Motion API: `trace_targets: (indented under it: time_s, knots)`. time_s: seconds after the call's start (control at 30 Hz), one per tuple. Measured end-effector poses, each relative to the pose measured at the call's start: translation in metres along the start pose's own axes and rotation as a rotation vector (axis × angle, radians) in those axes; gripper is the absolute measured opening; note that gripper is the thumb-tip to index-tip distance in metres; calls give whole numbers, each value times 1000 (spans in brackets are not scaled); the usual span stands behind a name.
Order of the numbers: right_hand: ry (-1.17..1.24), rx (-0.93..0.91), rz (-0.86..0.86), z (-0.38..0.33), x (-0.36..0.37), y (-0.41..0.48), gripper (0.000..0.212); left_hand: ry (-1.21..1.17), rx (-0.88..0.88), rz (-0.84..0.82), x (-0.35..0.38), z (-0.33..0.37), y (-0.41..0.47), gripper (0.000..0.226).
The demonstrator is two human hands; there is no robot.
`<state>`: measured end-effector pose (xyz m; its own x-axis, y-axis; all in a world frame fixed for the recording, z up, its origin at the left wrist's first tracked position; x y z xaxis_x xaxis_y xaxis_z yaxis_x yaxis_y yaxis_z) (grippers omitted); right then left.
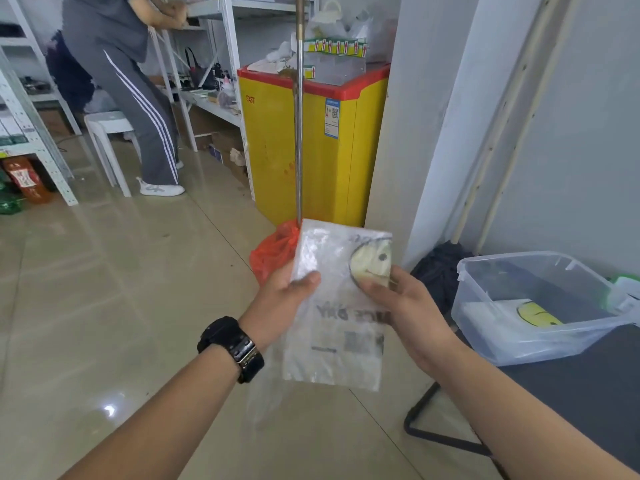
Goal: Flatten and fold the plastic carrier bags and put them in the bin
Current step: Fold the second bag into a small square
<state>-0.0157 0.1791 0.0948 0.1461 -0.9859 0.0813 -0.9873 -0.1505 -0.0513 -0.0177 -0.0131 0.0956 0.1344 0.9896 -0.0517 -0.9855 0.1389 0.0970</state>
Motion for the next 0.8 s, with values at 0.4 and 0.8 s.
trace_targets:
  time_s: [0.4, 0.8]
  knots:
    - [64, 29, -38, -7, -21, 7, 29, 18, 63, 38, -16, 3, 3, 51]
    - [-201, -234, 145, -3, 8, 0, 32, -857, -246, -41, 32, -11, -8, 48]
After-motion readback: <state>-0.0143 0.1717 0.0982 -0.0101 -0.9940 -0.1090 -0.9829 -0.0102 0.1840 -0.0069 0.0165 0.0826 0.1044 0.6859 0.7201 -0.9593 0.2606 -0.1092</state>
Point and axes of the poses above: each hand's wrist, its own y-axis towards the middle knuckle, its own x-axis out of the palm, z = x × y, the point moved 2 cm from there along y, towards the middle knuckle, and after that the axes turned 1 degree about x, right-handed, at the moved point
